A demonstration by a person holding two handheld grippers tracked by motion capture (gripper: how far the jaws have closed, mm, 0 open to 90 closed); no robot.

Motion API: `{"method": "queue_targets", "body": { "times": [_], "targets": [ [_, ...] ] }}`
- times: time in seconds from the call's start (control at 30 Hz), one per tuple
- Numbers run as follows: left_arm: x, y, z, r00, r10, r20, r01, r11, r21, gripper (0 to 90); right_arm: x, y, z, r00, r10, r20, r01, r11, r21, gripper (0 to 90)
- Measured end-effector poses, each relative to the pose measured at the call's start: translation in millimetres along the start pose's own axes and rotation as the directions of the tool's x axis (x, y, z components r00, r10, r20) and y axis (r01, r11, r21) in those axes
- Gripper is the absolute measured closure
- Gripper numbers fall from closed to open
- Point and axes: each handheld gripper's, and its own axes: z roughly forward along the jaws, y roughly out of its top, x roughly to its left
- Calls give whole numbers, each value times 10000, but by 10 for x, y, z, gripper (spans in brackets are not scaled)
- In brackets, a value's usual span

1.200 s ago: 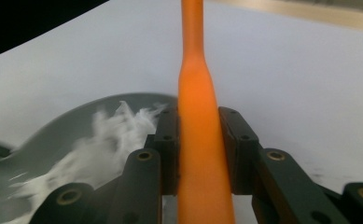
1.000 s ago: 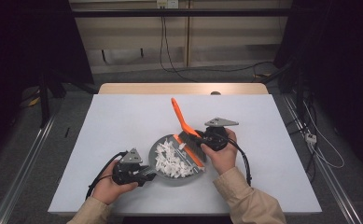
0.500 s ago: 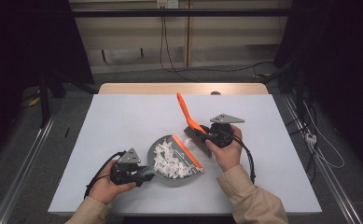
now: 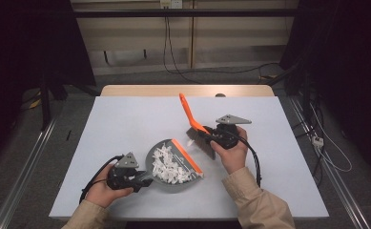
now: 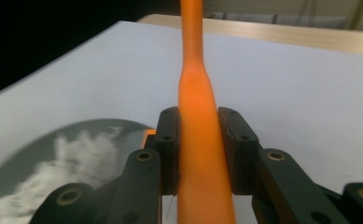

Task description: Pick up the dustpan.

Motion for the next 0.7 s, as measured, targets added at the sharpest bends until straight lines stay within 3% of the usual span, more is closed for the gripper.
{"method": "queue_targets", "body": {
  "times": [0.1,0.23,0.3,0.37,0.4,0.5,0.6,0.7],
  "targets": [
    [-3,10,22,9999,-52,-112,52,10000,-17,624,119,-23,71,9991,-394,-160,398,9989,262,716],
    [5,15,31,10000,0,-4,0,10000,-53,624,163,-78,165,9981,-389,-484,414,9977,530,716],
    [6,13,32,10000,-24,-14,24,10000,-40,624,160,-124,207,9983,-469,-333,490,9967,643,716],
    [1,12,28,9999,-36,-136,35,10000,-30,624,140,-131,207,9980,-628,104,618,9946,833,717],
    [2,11,26,9999,-39,-140,38,10000,-60,624,124,-126,192,9980,-600,199,583,9952,782,716],
    [12,12,14,10000,-73,12,73,9998,-209,625,84,-90,137,9995,-200,-239,212,9985,510,716],
    [15,12,-14,10000,-32,-41,31,9998,-217,625,84,-43,89,9987,-497,59,495,9980,406,716],
    [11,5,-20,10000,-18,-61,17,9997,-226,625,42,-3,36,9997,-249,-4,249,9996,128,716]
  ]
}}
